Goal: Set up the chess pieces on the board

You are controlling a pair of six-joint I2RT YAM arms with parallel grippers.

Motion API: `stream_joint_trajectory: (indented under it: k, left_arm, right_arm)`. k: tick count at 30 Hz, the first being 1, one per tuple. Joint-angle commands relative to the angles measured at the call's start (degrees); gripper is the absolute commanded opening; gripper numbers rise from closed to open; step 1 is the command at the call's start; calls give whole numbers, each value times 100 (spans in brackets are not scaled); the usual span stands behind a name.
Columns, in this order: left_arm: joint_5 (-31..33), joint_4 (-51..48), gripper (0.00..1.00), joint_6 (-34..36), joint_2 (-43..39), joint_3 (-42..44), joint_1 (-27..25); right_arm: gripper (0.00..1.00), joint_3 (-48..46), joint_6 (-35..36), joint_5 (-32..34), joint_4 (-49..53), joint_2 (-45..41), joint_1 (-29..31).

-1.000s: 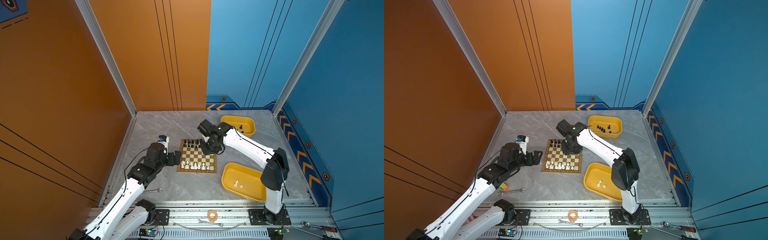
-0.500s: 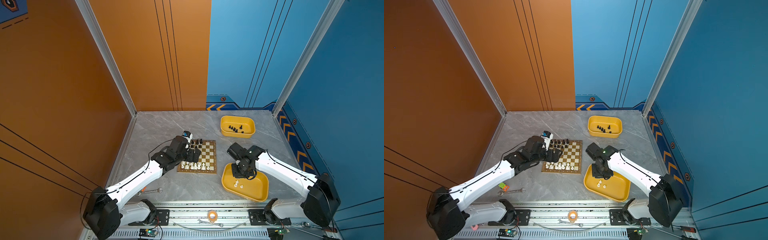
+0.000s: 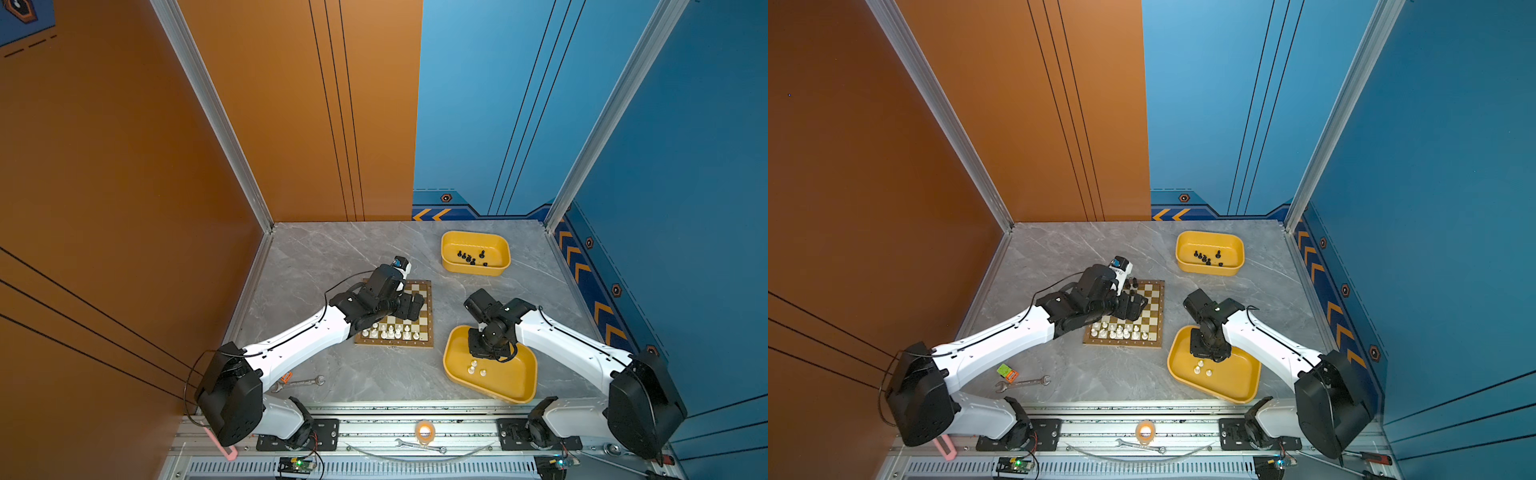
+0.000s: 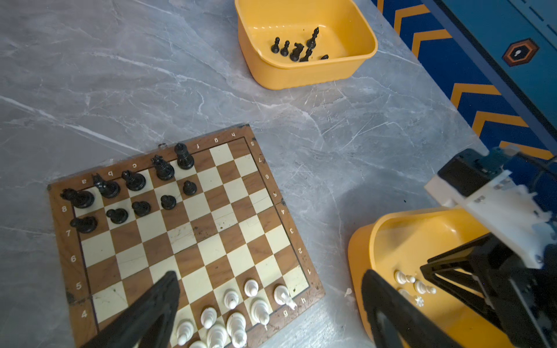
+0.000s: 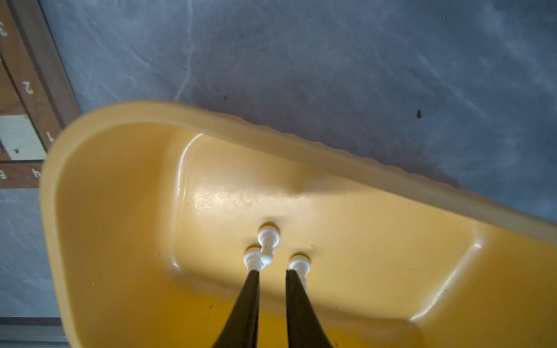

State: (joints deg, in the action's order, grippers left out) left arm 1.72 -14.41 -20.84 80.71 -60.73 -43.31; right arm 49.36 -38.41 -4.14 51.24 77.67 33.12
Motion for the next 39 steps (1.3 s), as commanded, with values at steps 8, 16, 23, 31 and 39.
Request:
stream_joint_trajectory:
  k: [8,16,23,31,39]
  left_arm:
    - [232,-114,95,88,136,-259,-67]
    - [303,-241,95,247,199,-358,-52]
    - [291,-279,94,265,181,-360,-52]
    - [294,-304,94,265,139,-328,-21]
    - [321,-299,94,256,101,-290,-18]
  right_arm:
    - [18,-233,185,-210,-251,233,-61]
    - [16,-246,185,-243,-312,366,-49]
    - [15,-304,168,-236,-400,437,-41]
    - [15,-379,134,-305,-498,480,-18]
    - [16,-406,134,-336,-515,506,-19]
